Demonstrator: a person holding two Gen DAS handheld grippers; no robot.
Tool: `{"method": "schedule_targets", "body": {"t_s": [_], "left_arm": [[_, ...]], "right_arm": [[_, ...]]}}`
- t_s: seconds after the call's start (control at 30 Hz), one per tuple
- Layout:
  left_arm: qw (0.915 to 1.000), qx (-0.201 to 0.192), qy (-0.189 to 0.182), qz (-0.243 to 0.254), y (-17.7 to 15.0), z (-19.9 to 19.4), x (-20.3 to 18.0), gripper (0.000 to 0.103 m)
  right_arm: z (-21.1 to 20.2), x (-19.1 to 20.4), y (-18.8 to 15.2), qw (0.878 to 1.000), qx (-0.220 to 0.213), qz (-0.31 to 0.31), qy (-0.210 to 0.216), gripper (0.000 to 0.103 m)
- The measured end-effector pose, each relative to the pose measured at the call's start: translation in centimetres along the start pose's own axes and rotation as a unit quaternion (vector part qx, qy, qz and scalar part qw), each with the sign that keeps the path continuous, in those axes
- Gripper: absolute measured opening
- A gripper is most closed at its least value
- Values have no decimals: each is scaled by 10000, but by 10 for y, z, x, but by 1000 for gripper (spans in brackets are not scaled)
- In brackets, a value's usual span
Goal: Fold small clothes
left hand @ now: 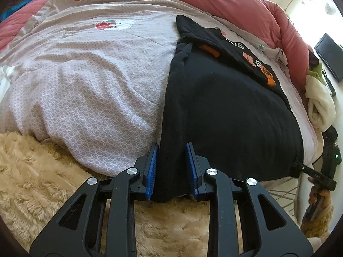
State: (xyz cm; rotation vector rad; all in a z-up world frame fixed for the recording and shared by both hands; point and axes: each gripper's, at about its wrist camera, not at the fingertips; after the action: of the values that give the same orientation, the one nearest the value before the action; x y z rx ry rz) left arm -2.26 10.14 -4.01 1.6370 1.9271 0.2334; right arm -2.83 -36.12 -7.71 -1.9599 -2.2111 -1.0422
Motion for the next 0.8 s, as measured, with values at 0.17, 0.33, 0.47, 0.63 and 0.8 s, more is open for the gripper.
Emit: {"method": "schedule_targets", "body": {"t_s": [0.17,0.33,0.47,0.63,0.8], "left_arm": [[9999,35,-102,51,0,3,-4,24],[9999,133,-95,3,0,11,-2,24],[9997,57,-146,-206,2,7,4,12],[9992,-183,-248,-260,9,-8,4,3],[9983,-407,-369,-188,25,-23,-4,3]], "right_arm": [[-10,7,6,9997,-184,-138,129,8],[2,3,6,9999,-4,-102,-59,16],[7,2,4,10000,29,-54,18,21],[-15,13,12,9987,-296,-337,262,7],[-47,23,31,9928,-917,-535,559,7]]}}
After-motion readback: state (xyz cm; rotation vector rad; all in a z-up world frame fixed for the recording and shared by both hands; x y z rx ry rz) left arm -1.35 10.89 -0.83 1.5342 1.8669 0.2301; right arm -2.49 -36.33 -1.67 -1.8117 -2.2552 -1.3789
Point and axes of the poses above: each gripper's, at about its wrist camera, not at the fingertips, and z roughly the way its jaws point, x to its left, y to its top, and after that the axes turned 2 degrees about -x, right-handed
